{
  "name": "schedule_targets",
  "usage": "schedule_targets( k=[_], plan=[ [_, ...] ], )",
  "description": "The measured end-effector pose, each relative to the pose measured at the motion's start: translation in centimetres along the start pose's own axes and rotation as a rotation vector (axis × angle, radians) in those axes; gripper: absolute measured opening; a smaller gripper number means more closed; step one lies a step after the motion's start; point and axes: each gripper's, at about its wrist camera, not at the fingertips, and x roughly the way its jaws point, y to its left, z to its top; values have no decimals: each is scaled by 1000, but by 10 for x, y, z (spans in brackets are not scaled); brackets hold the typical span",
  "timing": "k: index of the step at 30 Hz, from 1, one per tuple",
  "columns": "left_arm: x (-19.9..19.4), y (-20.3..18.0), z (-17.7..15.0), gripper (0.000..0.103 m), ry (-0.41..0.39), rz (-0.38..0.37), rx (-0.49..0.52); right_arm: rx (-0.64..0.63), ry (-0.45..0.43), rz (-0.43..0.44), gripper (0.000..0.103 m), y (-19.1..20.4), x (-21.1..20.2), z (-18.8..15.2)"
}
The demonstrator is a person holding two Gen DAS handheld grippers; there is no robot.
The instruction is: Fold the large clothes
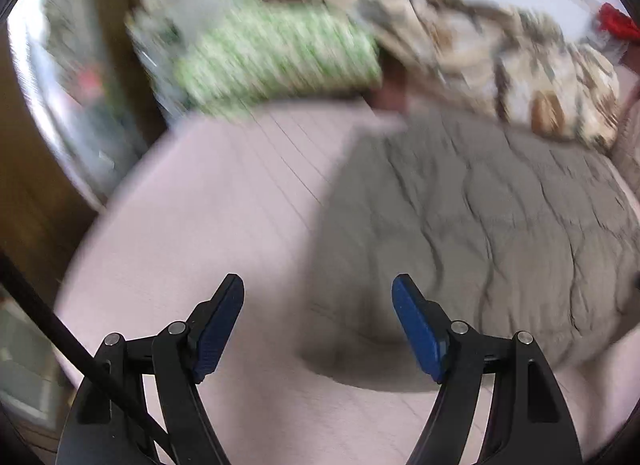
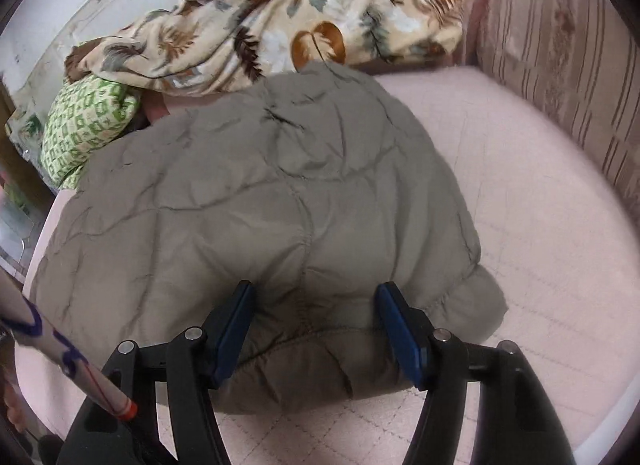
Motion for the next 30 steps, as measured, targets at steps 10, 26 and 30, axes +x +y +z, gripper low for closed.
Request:
schedule_targets(
  k=[10, 26, 30],
  plan=[
    [-125, 33, -14, 90, -237, 24, -128, -13, -135, 21, 70, 37, -83, -48],
    [-151, -1, -104, 90, 15, -221, -124, -34, -45, 34, 73, 85, -130, -149],
    [-149, -11, -128, 90, 109, -257, -143, -59, -64, -57, 74, 89, -138, -159]
  ],
)
